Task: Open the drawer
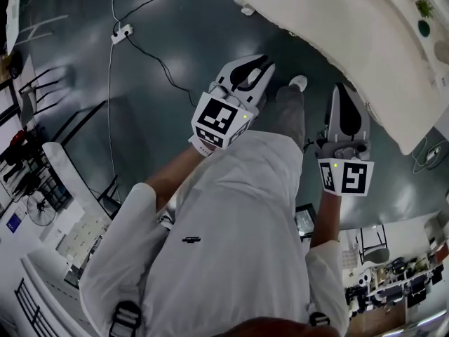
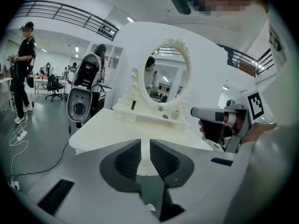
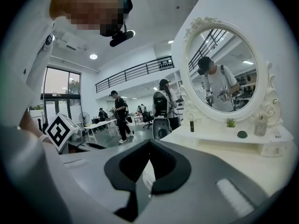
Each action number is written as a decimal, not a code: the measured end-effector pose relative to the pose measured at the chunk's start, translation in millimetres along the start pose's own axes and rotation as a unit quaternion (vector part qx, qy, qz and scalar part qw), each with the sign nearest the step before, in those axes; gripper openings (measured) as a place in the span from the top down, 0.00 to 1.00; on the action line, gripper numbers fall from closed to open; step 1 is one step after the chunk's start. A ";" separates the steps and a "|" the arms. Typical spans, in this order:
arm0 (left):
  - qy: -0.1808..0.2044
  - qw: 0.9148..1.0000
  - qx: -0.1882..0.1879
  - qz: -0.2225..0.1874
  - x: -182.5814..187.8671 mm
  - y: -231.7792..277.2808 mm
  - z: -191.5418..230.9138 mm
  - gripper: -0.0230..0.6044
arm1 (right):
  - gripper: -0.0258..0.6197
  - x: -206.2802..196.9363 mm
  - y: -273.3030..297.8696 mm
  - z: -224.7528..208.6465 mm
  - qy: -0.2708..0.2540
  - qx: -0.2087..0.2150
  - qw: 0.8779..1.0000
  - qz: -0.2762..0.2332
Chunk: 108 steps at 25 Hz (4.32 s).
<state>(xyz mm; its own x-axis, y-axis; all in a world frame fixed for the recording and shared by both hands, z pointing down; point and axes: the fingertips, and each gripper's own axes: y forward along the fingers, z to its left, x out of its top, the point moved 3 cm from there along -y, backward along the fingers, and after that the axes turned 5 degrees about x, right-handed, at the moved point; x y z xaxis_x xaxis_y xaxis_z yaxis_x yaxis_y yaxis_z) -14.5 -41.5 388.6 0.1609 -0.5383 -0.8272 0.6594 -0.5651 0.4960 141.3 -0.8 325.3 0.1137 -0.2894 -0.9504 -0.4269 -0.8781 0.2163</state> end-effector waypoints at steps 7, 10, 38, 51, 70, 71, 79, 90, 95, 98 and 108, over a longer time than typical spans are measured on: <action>0.002 1.000 0.002 0.009 -25.3 15.8 3.4 0.84 | 0.94 -18.4 1.0 0.9 -0.006 -0.006 1.000 0.006; 0.004 1.000 0.011 0.012 -36.1 26.9 5.5 0.83 | 0.94 -25.5 -0.1 -1.7 -0.004 -0.010 1.000 0.006; 0.006 0.996 0.051 0.067 -111.1 119.2 34.7 0.79 | 0.94 -67.1 22.8 -20.8 -0.002 -0.005 1.000 0.021; 0.034 0.993 0.053 0.104 -147.6 157.4 41.3 0.77 | 0.94 -79.9 23.1 -27.8 0.005 -0.002 1.000 0.028; 0.071 0.985 0.049 0.151 -183.1 195.0 48.0 0.72 | 0.94 -85.6 22.9 -33.2 0.017 -0.006 0.999 0.032; 0.071 0.985 0.050 0.151 -183.5 196.1 48.6 0.72 | 0.94 -85.9 22.7 -33.8 0.018 -0.007 0.999 0.033; 0.072 0.985 0.054 0.149 -181.8 206.4 50.5 0.70 | 0.94 -90.3 21.3 -34.3 0.022 -0.004 0.999 0.039; 0.078 0.983 0.054 0.157 -184.1 227.1 52.3 0.68 | 0.94 -92.3 17.9 -41.1 0.029 -0.014 0.999 0.040; 0.073 0.982 0.065 0.162 -185.8 233.5 58.9 0.68 | 0.94 -92.5 18.5 -43.8 0.032 -0.016 0.999 0.040; 0.068 0.982 0.067 0.165 -185.6 239.2 61.1 0.68 | 0.94 -93.4 19.1 -45.0 0.033 -0.015 0.998 0.042; 0.068 0.980 0.069 0.175 -188.2 239.4 58.6 0.75 | 0.94 -92.3 17.4 -38.8 0.034 -0.011 0.999 0.037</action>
<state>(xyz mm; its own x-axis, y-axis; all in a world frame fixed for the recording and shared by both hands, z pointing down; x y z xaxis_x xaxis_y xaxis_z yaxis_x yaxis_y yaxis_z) 70.1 -112.1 678.5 0.4625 -0.6316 -0.6223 0.4426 -0.4437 0.7793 158.3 -4.2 425.5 0.1435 -0.3793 -0.9141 -0.4172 -0.8607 0.2917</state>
